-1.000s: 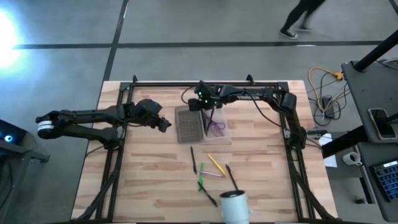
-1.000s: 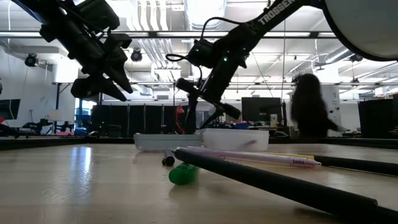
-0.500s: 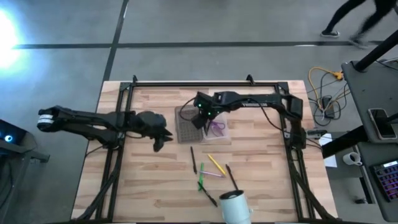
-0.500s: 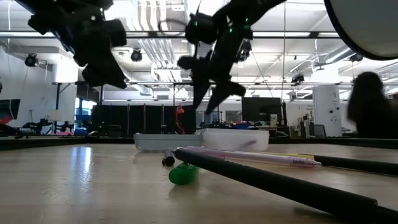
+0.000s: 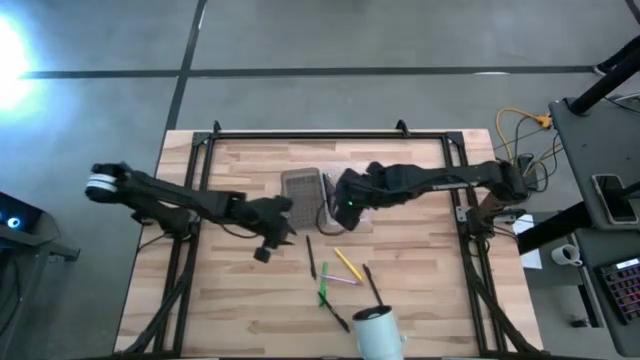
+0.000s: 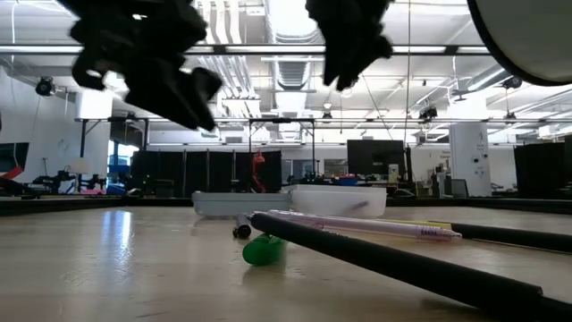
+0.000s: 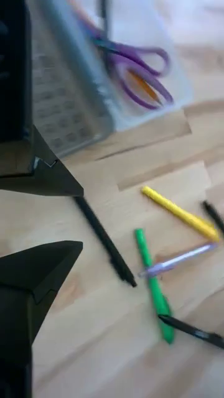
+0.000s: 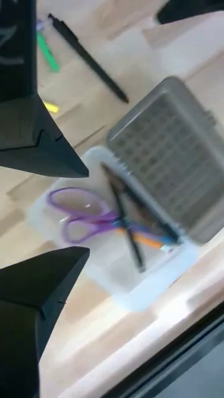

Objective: Pick & place school supplies into a supply box
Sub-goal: Put the black pen into the gray supply box

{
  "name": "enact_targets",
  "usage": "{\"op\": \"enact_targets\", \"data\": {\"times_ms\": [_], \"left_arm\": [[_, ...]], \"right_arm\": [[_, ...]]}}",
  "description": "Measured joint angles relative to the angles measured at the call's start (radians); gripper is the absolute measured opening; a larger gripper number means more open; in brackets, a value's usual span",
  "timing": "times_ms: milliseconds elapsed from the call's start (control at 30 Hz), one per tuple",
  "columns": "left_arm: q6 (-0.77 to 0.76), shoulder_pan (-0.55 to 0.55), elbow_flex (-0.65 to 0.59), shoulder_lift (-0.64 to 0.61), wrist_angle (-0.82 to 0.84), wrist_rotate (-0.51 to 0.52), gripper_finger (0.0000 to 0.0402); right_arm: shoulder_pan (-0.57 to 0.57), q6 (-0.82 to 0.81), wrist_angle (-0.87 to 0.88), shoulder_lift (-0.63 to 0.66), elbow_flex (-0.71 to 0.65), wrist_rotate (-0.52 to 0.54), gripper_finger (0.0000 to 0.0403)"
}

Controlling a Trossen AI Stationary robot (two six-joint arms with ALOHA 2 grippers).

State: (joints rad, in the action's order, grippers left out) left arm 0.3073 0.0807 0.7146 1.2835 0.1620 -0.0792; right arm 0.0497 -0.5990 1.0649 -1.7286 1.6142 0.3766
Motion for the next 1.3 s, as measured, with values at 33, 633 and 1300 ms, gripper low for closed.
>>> {"op": "enact_targets", "data": {"times_ms": [33,633,1300], "left_arm": [[0.040,0.000,0.035,0.045,0.017,0.000,0.0112],[0.631,0.000,0.306,0.425,0.185,-0.036,0.0137],[0.673,0.003,0.432,0.601,0.276,-0.059,0.0171]], "right_arm": [[0.011,-0.041,0.032,0.015,0.000,0.015,0.0185],[0.277,-0.535,0.402,0.138,-0.030,0.233,0.0198],[0.290,-0.634,0.397,0.138,-0.137,0.147,0.0219]]}}
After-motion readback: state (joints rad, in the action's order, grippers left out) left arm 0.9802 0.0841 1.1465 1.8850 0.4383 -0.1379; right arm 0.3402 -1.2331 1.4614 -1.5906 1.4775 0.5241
